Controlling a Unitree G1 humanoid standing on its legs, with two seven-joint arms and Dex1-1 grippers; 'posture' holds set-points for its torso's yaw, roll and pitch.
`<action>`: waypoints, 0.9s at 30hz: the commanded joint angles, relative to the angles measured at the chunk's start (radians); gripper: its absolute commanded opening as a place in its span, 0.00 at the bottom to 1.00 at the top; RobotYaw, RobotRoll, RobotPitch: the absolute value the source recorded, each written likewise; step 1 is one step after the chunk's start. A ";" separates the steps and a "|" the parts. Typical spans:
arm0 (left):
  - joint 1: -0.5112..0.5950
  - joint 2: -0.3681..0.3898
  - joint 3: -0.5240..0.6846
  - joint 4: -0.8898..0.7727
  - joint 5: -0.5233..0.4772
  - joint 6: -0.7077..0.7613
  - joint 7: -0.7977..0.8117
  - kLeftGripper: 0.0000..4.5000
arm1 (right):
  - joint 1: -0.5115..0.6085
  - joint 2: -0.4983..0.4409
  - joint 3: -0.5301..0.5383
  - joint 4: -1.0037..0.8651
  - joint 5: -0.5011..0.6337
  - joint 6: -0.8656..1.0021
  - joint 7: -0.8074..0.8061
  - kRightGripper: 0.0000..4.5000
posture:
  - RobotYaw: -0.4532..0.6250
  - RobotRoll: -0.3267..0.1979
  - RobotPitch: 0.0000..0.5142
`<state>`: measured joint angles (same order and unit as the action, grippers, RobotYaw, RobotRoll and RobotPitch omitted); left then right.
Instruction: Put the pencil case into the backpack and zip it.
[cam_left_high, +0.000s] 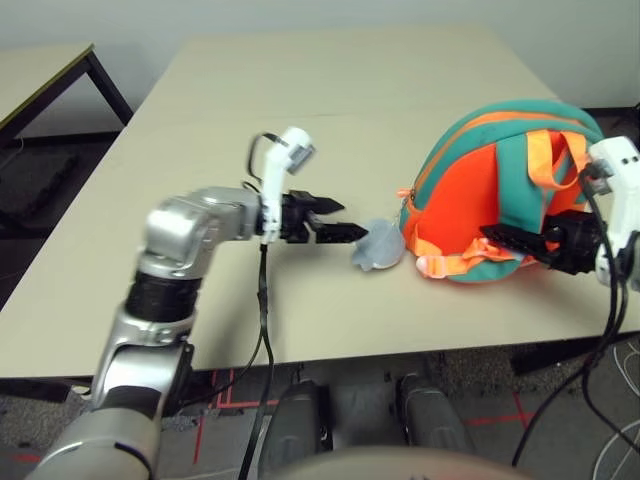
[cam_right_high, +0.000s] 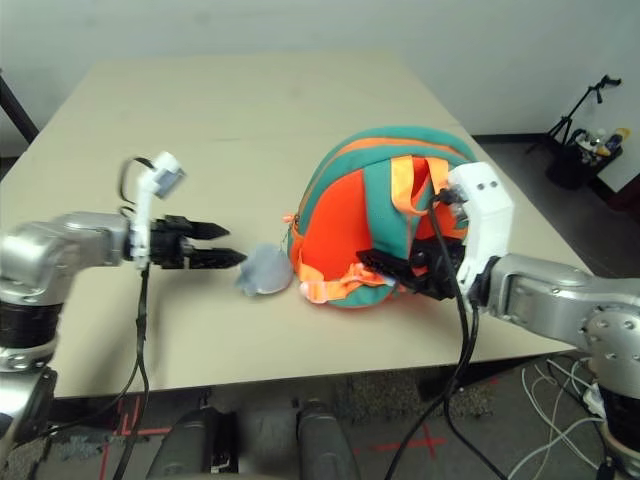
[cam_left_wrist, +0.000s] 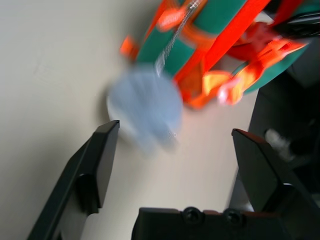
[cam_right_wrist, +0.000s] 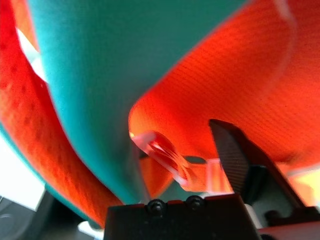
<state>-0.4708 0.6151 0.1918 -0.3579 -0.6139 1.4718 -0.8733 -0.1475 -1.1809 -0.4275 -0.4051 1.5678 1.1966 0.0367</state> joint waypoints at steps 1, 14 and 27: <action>0.130 0.078 0.164 -0.001 0.018 0.039 0.066 1.00 | 0.054 -0.047 -0.133 0.043 0.073 0.035 -0.048 0.99 | 0.36 0.62 0.13; 0.209 0.140 0.329 0.574 0.312 -0.647 0.398 1.00 | 0.258 -0.176 -0.597 0.343 -0.274 0.223 0.241 0.99 | 0.36 0.62 0.06; 0.003 0.053 0.240 0.863 0.377 -0.947 0.533 1.00 | 0.107 0.017 -0.315 0.528 -0.685 -0.153 0.471 0.99 | 0.34 0.62 0.06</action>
<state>-0.4574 0.6797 0.4457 0.4539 -0.2643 0.5709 -0.3641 -0.0039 -1.1969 -0.8057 0.1006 0.9221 1.1010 0.5013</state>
